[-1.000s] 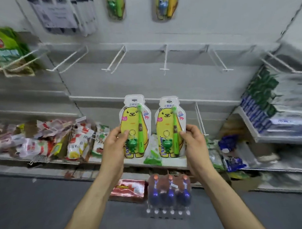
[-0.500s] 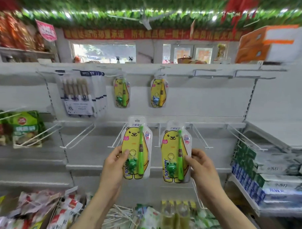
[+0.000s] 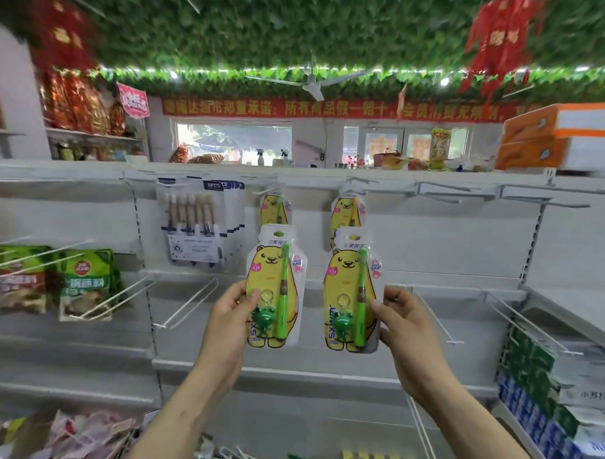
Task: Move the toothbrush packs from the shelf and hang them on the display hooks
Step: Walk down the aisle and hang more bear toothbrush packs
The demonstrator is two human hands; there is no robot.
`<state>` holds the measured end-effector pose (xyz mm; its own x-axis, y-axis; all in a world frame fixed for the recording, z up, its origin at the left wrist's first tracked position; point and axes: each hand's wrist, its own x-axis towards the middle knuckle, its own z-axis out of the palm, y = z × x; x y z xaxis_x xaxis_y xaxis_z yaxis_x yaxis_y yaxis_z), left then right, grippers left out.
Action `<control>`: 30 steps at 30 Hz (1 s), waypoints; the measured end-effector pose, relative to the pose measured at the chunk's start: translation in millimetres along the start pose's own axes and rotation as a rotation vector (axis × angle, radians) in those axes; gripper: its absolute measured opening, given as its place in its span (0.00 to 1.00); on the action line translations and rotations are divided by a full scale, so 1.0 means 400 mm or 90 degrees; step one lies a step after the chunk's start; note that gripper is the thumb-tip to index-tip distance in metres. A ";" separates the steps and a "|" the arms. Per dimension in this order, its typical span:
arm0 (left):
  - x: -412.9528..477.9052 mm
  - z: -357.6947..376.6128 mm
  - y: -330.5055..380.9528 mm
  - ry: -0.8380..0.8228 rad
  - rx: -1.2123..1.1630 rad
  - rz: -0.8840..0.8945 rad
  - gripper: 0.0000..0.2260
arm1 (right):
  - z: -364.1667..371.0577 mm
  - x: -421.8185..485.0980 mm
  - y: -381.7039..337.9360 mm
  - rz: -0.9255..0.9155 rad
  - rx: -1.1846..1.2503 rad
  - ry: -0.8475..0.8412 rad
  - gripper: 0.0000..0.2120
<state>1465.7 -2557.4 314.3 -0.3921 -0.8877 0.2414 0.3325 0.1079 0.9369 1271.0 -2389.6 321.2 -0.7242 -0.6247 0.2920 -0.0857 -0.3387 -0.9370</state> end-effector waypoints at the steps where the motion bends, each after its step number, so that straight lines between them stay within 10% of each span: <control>1: 0.005 -0.018 0.007 0.003 0.001 0.001 0.08 | 0.025 0.006 -0.005 -0.001 -0.002 -0.006 0.05; 30: 0.216 -0.275 0.083 0.091 -0.040 0.040 0.10 | 0.429 0.208 0.000 -0.025 -0.041 -0.124 0.05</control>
<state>1537.3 -2679.7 338.4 -0.2449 -0.9349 0.2568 0.4072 0.1412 0.9024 1328.2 -2562.4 378.5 -0.5745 -0.7380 0.3540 -0.1591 -0.3236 -0.9327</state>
